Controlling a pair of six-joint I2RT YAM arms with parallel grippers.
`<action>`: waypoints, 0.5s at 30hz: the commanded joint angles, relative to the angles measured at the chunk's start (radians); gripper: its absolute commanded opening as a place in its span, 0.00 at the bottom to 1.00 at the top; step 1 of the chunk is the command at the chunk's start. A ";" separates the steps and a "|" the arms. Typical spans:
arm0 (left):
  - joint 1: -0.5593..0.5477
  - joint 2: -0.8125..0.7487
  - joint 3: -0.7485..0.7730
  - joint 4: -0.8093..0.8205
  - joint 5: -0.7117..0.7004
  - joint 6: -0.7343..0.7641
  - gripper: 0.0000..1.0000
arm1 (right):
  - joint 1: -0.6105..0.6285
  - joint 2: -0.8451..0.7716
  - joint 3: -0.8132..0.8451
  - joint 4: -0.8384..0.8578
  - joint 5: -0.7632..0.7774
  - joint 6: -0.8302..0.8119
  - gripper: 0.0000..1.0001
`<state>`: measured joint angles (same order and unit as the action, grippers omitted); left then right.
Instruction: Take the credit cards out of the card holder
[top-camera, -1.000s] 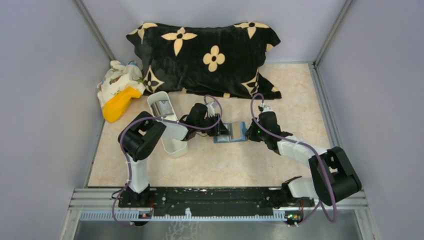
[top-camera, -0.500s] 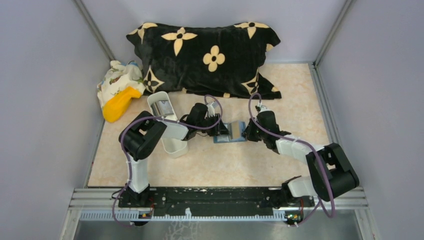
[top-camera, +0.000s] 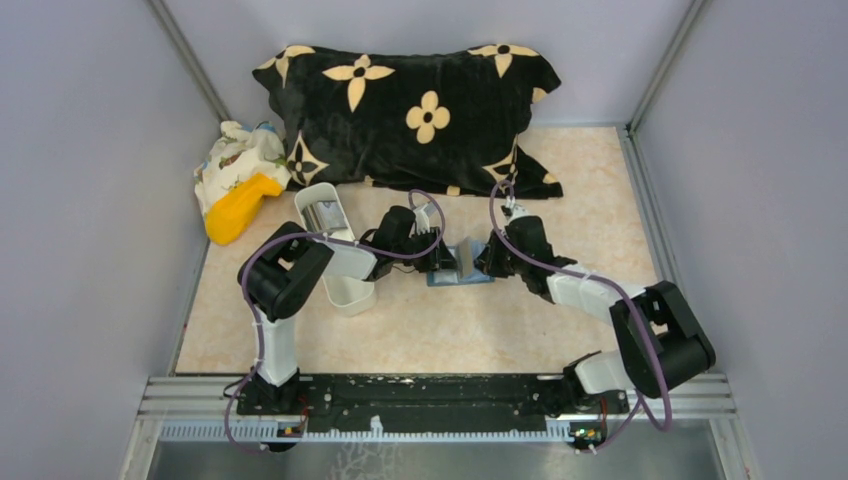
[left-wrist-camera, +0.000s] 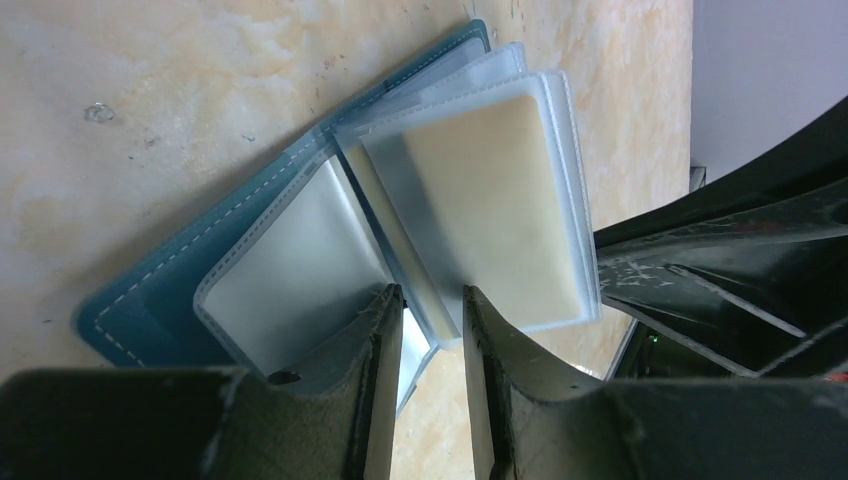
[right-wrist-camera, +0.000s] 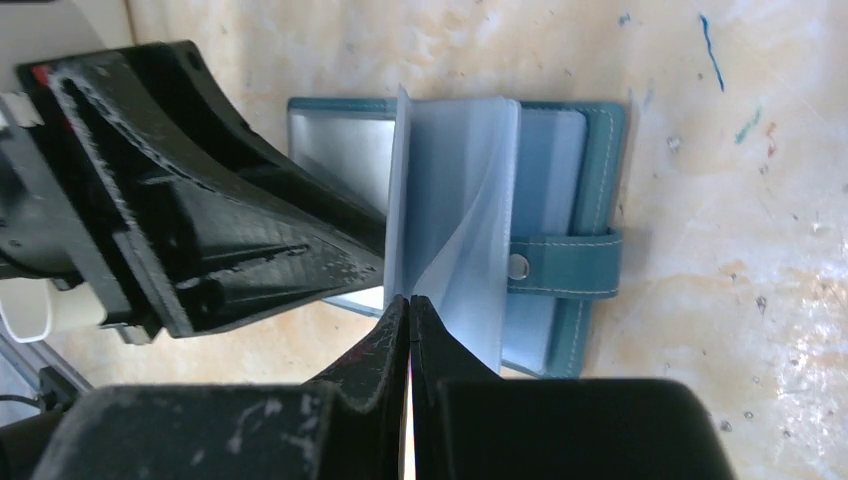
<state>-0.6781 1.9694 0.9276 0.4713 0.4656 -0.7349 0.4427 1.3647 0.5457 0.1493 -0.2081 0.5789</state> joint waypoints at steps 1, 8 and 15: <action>0.003 0.025 0.008 -0.009 0.013 0.019 0.35 | 0.013 -0.005 0.067 0.044 -0.011 -0.006 0.00; 0.008 0.023 0.002 0.001 0.021 0.013 0.34 | 0.032 0.011 0.092 0.040 -0.017 -0.012 0.00; 0.016 0.008 -0.012 0.012 0.032 0.006 0.34 | 0.038 0.024 0.096 0.043 -0.016 -0.020 0.00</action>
<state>-0.6708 1.9697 0.9268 0.4713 0.4824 -0.7357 0.4686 1.3796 0.5919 0.1493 -0.2115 0.5755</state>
